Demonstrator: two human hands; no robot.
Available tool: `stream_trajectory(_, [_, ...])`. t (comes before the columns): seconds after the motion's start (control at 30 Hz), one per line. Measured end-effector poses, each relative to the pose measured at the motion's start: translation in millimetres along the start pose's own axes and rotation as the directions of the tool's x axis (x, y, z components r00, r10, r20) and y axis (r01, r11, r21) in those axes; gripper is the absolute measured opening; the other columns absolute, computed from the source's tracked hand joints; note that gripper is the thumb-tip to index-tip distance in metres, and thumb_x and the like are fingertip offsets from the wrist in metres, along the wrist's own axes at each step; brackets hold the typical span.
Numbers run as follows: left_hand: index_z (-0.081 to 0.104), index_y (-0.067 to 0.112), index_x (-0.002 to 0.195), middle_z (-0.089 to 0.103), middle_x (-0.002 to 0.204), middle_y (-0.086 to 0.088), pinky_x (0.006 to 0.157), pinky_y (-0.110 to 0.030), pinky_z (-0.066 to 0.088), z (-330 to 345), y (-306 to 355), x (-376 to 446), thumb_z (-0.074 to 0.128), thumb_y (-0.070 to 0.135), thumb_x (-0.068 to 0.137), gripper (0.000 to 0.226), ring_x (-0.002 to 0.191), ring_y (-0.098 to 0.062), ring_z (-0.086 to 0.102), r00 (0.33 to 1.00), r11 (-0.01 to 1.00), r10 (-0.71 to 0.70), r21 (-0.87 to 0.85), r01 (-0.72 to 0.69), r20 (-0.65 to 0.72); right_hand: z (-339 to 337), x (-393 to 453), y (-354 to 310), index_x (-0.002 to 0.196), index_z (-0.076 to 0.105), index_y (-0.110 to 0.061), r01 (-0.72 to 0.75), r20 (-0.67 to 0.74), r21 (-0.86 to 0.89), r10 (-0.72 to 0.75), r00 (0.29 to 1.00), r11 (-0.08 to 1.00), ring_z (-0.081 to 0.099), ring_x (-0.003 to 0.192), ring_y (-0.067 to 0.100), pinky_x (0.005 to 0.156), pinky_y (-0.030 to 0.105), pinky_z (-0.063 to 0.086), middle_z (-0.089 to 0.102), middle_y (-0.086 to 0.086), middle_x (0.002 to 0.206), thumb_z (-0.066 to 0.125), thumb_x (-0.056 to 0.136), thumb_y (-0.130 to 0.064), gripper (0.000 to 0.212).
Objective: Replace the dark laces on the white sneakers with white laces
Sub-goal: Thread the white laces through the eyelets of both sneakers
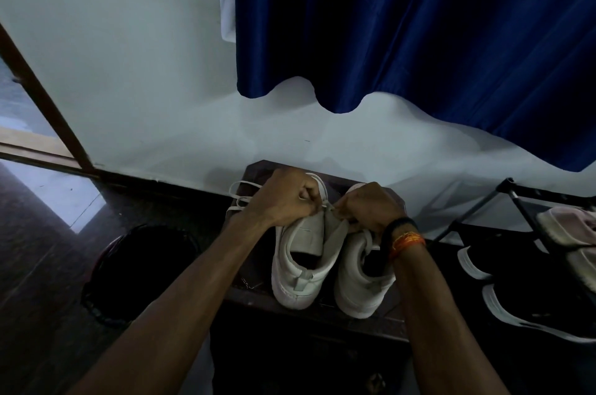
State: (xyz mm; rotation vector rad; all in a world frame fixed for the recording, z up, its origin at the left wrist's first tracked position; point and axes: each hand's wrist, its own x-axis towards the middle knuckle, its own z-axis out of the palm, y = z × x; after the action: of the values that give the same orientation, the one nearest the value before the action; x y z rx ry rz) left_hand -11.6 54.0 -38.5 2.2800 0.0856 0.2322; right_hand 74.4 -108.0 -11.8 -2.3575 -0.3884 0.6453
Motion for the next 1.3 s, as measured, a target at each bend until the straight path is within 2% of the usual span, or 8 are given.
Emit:
stream_trajectory(0.1, [0.081,0.012,0.080,0.075,0.075,0.003,0.061,-0.010,0.048,-1,3,1,0.083,0.009,0.075,0.006,0.071,-0.003,0.068,1.000,1.000,0.010,0.011,-0.011,0.028,-1,-2,-1,0.088,0.074,0.002,-0.032,0.016,-0.015,0.032,0.999,0.999,0.068,0.065,0.018,0.058,0.024,0.059,0.072,0.010,0.078,0.068,0.083,-0.004,0.010])
stream_trajectory(0.23, [0.082,0.013,0.082,0.077,0.078,0.004,0.061,-0.003,0.043,5,6,0,0.086,0.011,0.075,0.008,0.066,0.010,0.063,0.999,1.000,0.019,0.007,-0.019,0.029,0,-3,0,0.080,0.075,0.002,-0.013,-0.023,-0.016,0.013,1.000,1.000,0.074,0.075,0.027,0.075,0.046,0.062,0.076,0.014,0.078,0.076,0.063,-0.020,0.028])
stream_trajectory(0.37, [0.083,0.018,0.079,0.077,0.076,0.006,0.063,-0.004,0.045,13,4,-2,0.082,0.010,0.074,0.009,0.072,0.002,0.067,0.999,1.000,-0.020,0.005,0.020,-0.036,-1,-7,-1,0.082,0.070,-0.004,-0.069,-0.007,0.051,0.070,0.998,0.996,0.067,0.066,0.020,0.058,0.025,0.059,0.070,0.008,0.078,0.073,0.079,-0.012,0.009])
stream_trajectory(0.53, [0.083,0.014,0.080,0.078,0.078,0.002,0.068,-0.016,0.054,16,6,-1,0.079,0.007,0.074,0.011,0.072,-0.003,0.069,0.996,0.998,-0.054,0.023,0.056,-0.067,1,-8,2,0.082,0.071,0.014,-0.050,-0.047,0.159,0.058,0.997,0.986,0.072,0.063,0.030,0.069,0.052,0.063,0.073,0.021,0.072,0.077,0.065,-0.008,0.029])
stream_trajectory(0.7, [0.082,0.015,0.077,0.076,0.075,0.004,0.070,-0.031,0.057,18,10,-2,0.077,0.006,0.070,0.012,0.071,-0.007,0.069,0.996,0.997,-0.046,0.060,0.051,-0.073,4,-8,5,0.061,0.066,0.004,-0.037,-0.028,0.226,0.045,0.999,0.973,0.068,0.057,0.025,0.060,0.038,0.060,0.068,0.022,0.070,0.073,0.073,0.002,0.013])
stream_trajectory(0.83, [0.081,0.023,0.075,0.074,0.074,0.009,0.069,-0.036,0.059,19,12,-3,0.072,0.017,0.067,0.013,0.073,-0.014,0.070,0.990,0.992,-0.089,0.077,0.097,-0.109,5,-10,3,0.083,0.065,0.008,-0.076,0.096,0.437,0.037,0.995,0.896,0.067,0.069,0.027,0.059,0.030,0.059,0.063,0.026,0.081,0.064,0.082,0.013,0.005])
stream_trajectory(1.1, [0.082,0.020,0.075,0.074,0.072,0.004,0.063,-0.026,0.053,20,17,-5,0.077,0.005,0.068,0.017,0.065,-0.013,0.066,0.984,0.989,-0.040,0.136,0.064,-0.173,5,-13,8,0.098,0.065,0.022,-0.033,0.059,0.413,0.010,0.998,0.910,0.067,0.073,0.024,0.063,0.027,0.062,0.066,0.022,0.086,0.050,0.090,0.018,0.017])
stream_trajectory(1.3, [0.074,0.016,0.074,0.072,0.067,0.005,0.070,-0.033,0.058,26,21,-5,0.071,-0.008,0.066,0.026,0.070,-0.013,0.069,0.976,0.991,-0.094,0.079,0.111,-0.194,7,-9,13,0.072,0.070,0.003,-0.019,0.054,0.426,-0.005,0.999,0.905,0.072,0.080,0.028,0.078,0.041,0.062,0.071,0.014,0.081,0.058,0.088,0.017,0.024])
